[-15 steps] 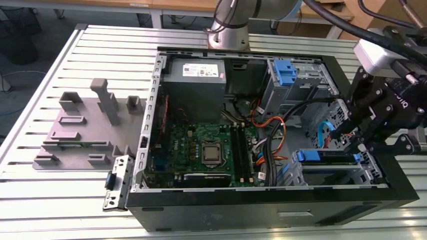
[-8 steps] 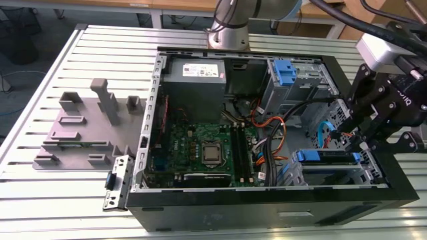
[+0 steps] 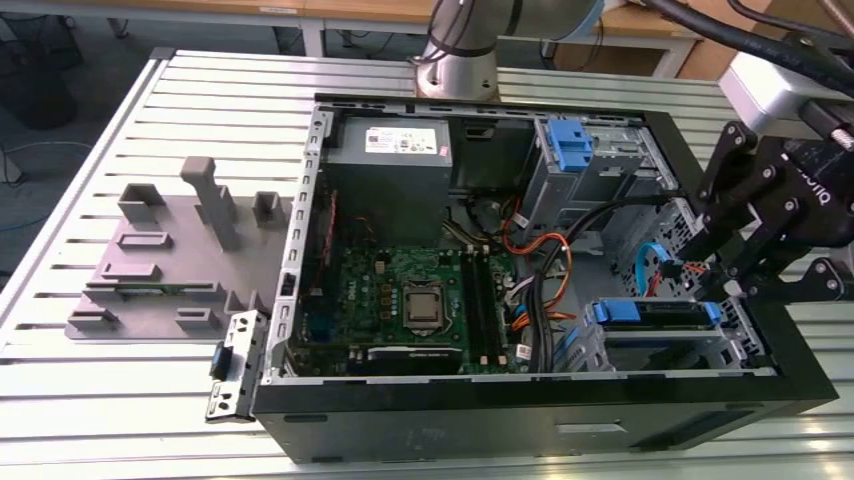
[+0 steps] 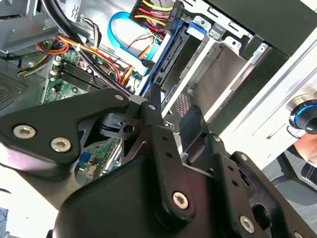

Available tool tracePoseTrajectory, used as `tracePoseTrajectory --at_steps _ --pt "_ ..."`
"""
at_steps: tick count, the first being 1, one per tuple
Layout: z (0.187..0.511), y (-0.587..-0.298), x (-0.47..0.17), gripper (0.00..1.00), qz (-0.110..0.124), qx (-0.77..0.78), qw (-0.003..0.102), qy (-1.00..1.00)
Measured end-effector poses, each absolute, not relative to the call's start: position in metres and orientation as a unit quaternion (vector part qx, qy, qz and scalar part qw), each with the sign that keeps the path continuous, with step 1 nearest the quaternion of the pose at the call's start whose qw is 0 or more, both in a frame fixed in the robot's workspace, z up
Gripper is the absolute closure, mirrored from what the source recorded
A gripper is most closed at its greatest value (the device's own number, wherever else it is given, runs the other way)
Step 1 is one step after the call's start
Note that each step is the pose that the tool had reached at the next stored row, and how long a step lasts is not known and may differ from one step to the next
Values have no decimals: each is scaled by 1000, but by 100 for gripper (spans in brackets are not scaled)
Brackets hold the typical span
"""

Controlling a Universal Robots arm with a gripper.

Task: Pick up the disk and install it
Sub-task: 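Insert the disk into the insertion slot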

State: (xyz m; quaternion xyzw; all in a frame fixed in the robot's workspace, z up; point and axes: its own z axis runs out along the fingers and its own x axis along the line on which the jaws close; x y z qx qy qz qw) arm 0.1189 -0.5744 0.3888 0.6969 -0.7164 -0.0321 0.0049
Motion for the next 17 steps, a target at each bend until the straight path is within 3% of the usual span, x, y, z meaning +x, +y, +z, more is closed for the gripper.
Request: tracePoseTrajectory --at_steps 17 --pt "400 -574 119 58 -32 697 5 -716"
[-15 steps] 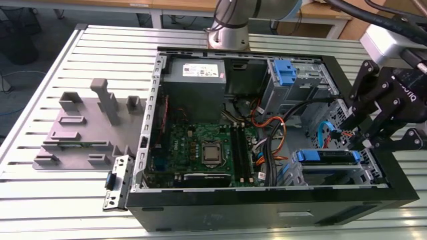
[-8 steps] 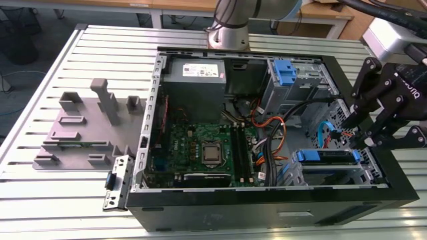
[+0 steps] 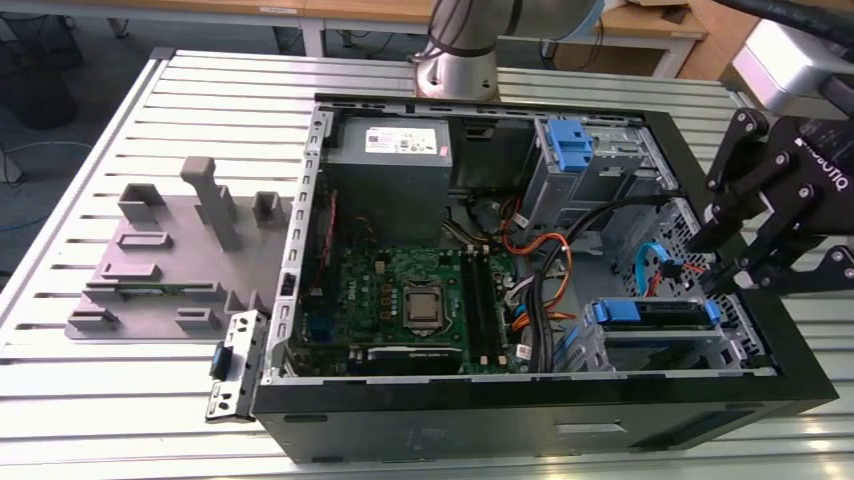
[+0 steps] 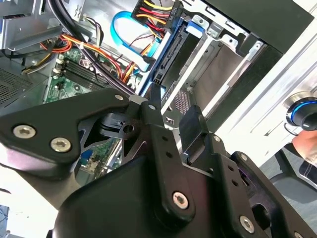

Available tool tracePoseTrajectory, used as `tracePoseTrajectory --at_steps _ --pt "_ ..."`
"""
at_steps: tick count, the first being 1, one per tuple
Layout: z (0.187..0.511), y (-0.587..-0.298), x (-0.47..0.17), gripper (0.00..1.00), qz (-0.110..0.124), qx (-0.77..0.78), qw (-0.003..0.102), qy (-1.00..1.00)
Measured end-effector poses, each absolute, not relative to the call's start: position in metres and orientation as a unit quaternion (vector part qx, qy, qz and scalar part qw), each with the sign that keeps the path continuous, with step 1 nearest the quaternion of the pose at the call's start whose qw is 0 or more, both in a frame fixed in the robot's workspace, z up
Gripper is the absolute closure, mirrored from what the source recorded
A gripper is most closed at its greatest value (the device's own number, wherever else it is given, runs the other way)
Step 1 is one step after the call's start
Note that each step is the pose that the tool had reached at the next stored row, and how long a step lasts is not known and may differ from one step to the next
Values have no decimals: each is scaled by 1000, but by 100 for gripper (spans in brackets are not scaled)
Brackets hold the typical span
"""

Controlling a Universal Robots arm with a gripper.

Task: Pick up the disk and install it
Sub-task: 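Insert the disk into the insertion slot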

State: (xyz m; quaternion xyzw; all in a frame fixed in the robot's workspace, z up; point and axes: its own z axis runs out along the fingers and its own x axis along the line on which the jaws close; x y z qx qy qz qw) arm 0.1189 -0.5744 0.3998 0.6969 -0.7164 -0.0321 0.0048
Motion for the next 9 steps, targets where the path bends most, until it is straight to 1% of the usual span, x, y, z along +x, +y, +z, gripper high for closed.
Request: tracePoseTrajectory --at_steps 9 --pt "406 -574 119 58 -32 697 5 -716"
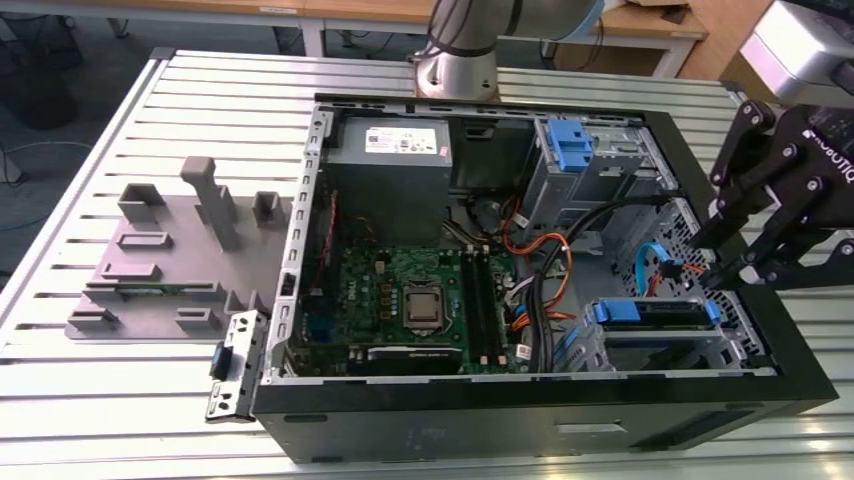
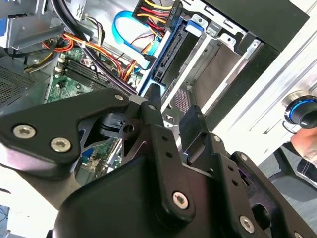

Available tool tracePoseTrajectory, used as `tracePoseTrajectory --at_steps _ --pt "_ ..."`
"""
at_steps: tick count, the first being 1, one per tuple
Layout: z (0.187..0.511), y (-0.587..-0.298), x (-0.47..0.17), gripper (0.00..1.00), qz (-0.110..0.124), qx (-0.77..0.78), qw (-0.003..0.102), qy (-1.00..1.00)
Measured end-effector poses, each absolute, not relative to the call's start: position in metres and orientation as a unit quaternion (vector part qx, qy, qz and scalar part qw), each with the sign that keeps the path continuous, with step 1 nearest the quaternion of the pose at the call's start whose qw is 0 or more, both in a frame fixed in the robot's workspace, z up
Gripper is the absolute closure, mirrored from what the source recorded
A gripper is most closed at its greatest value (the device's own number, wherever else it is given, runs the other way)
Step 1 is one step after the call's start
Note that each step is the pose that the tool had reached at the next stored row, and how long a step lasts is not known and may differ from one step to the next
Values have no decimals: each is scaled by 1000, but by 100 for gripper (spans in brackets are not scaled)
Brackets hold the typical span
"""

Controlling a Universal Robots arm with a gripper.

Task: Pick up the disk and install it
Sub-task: 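Insert the disk into the insertion slot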

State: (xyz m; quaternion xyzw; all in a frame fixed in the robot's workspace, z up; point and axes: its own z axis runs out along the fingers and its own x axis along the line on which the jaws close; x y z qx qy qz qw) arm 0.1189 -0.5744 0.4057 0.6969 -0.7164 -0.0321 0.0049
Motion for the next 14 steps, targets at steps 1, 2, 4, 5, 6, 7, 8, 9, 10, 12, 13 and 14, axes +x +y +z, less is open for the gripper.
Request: tracePoseTrajectory --at_steps 1,2,4,5,6,7,8,9,10,12,13,14 --pt "406 -574 119 58 -32 697 5 -716" --pt "407 -574 119 58 -32 697 5 -716" --pt "408 -574 119 58 -32 697 5 -716" --pt "409 -574 119 58 -32 697 5 -716" --pt "410 -574 119 58 -32 697 5 -716" --pt "410 -574 119 58 -32 697 5 -716" --pt "411 -574 119 58 -32 697 5 -716" --pt "412 -574 119 58 -32 697 5 -716" --pt "412 -574 119 58 -32 697 5 -716" --pt "413 -574 119 58 -32 697 5 -716" --pt "414 -574 119 58 -32 697 5 -716" --pt "415 -574 119 58 -32 697 5 -716"
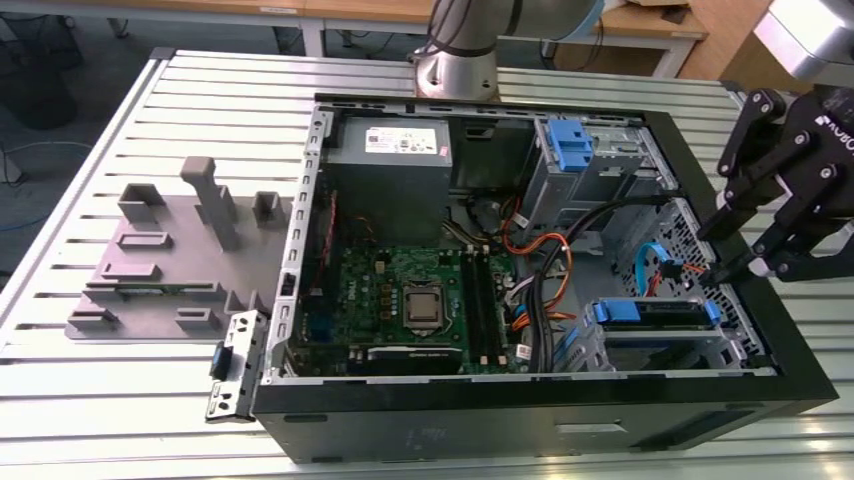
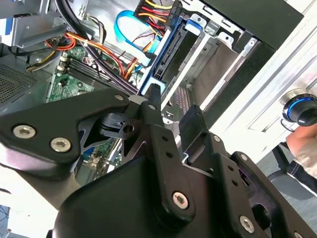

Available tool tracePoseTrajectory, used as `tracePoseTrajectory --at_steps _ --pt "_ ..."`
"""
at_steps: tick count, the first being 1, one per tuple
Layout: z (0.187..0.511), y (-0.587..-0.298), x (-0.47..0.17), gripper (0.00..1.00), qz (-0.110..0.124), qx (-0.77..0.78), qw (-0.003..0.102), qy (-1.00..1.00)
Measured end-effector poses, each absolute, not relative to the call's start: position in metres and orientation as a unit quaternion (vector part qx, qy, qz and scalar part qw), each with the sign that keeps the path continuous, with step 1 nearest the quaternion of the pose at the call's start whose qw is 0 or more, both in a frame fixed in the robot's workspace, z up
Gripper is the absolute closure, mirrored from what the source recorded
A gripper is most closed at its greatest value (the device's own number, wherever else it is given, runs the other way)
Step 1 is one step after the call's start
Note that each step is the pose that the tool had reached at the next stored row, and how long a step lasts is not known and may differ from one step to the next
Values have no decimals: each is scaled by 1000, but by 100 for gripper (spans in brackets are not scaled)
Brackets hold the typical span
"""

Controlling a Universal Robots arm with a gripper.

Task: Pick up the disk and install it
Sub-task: 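Insert the disk into the insertion slot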

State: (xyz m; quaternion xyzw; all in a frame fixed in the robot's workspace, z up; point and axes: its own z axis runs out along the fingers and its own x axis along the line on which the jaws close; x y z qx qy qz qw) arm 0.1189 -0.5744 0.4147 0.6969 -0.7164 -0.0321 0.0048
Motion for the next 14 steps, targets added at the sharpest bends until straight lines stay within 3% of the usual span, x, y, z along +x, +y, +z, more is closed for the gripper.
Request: tracePoseTrajectory --at_steps 14 --pt "424 -574 119 58 -32 697 5 -716"
